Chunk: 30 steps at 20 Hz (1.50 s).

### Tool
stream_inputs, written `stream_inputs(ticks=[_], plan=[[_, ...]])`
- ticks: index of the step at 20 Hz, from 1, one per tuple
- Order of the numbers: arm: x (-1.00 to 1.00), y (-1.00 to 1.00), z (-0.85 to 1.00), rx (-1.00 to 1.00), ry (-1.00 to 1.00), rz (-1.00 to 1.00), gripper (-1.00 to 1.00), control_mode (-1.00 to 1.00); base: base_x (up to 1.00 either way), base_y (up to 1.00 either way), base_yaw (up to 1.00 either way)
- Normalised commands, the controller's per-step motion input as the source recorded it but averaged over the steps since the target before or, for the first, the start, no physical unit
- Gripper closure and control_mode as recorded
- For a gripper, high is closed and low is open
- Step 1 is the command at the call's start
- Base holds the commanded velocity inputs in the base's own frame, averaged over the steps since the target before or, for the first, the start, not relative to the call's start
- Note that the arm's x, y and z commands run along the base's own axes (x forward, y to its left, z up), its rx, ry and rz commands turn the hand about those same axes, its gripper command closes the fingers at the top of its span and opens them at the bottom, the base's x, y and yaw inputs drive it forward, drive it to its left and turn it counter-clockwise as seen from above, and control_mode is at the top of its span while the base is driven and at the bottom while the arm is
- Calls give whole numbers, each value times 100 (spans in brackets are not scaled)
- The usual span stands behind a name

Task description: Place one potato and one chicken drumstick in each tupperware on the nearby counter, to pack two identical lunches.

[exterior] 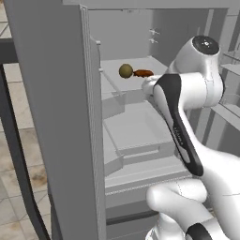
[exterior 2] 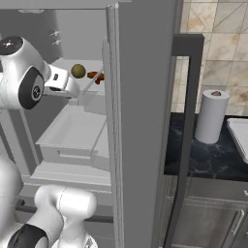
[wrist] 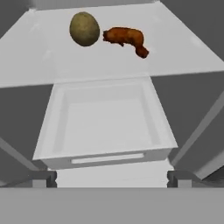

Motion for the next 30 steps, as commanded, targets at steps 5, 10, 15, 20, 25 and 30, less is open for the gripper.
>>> stream_inputs(ticks=[5,10,15,20,25,30], plan=[[21,-11,0,-6,-23,2,-100,-100,0,0,0],[20,-4,10,-6,-4,3,-100,-100,0,0,0],[26,-4,15,-9,0,4,-100,-100,0,0,0],[33,-5,7,-6,0,5,-100,-100,0,0,0],[43,-11,0,-1,0,4,-100,-100,0,0,0],[44,-9,0,0,0,0,-100,-100,0,0,0]])
